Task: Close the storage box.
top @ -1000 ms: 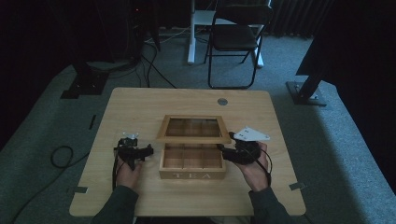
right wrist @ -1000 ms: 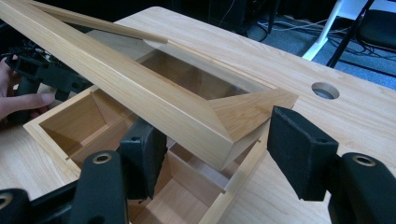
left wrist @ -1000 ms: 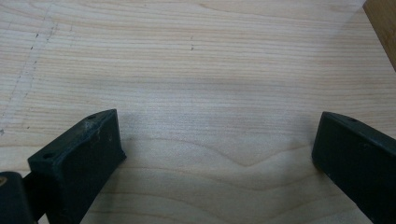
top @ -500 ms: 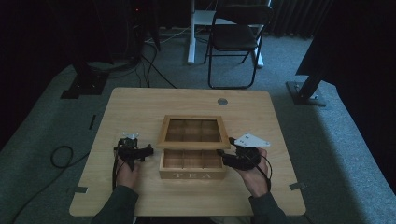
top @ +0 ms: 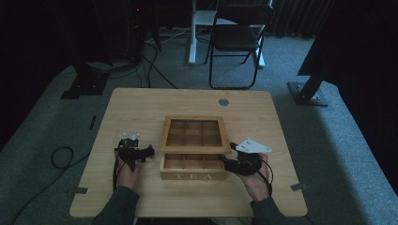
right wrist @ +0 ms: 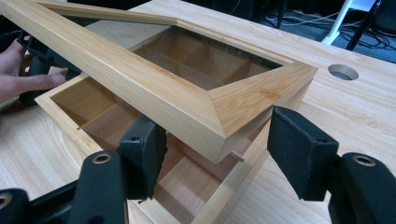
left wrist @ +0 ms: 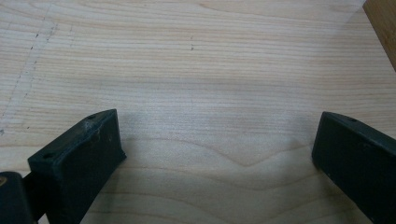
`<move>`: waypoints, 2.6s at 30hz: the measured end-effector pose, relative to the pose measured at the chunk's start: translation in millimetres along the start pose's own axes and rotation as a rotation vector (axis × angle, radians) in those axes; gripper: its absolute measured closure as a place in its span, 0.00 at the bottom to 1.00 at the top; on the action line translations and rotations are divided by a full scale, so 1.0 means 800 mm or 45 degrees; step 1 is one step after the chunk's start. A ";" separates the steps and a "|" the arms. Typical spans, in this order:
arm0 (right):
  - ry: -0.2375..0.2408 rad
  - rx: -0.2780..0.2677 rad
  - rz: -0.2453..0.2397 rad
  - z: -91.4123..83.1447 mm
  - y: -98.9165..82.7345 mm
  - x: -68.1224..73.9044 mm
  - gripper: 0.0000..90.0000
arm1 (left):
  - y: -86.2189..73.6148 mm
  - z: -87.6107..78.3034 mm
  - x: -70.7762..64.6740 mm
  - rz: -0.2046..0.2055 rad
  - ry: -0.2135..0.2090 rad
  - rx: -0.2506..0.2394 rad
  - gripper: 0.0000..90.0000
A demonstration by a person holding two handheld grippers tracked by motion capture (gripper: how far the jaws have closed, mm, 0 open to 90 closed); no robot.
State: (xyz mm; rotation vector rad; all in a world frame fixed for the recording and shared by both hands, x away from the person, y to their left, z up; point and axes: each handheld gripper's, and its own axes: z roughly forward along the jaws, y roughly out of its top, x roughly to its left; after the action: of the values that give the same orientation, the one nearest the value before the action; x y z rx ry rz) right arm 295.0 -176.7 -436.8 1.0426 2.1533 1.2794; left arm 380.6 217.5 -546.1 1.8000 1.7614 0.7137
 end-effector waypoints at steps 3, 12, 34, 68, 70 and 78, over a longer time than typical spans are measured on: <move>0.010 0.007 -0.002 0.001 -0.005 0.000 0.42 | 0.000 0.000 0.000 0.000 0.000 0.000 0.02; 0.020 0.014 0.006 0.002 -0.016 0.002 0.42 | 0.000 0.000 0.000 0.000 0.000 0.000 0.02; 0.035 0.047 0.009 0.006 -0.033 0.005 0.42 | 0.000 0.000 0.000 0.000 0.000 0.000 0.02; 0.044 0.048 0.041 -0.017 -0.051 0.004 0.42 | 0.000 0.000 -0.001 0.000 0.003 0.000 0.02; 0.030 0.040 0.055 -0.019 -0.052 -0.001 0.42 | 0.000 0.000 -0.001 -0.001 0.002 -0.003 0.02; -0.036 0.017 0.113 -0.019 -0.057 -0.021 0.41 | 0.000 0.000 -0.001 0.000 0.002 -0.002 0.02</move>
State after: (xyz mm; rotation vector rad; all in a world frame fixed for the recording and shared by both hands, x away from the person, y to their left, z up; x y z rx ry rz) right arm 277.8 -211.5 -469.9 1.1665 2.1181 1.2835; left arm 380.7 216.5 -546.3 1.7984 1.7617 0.7169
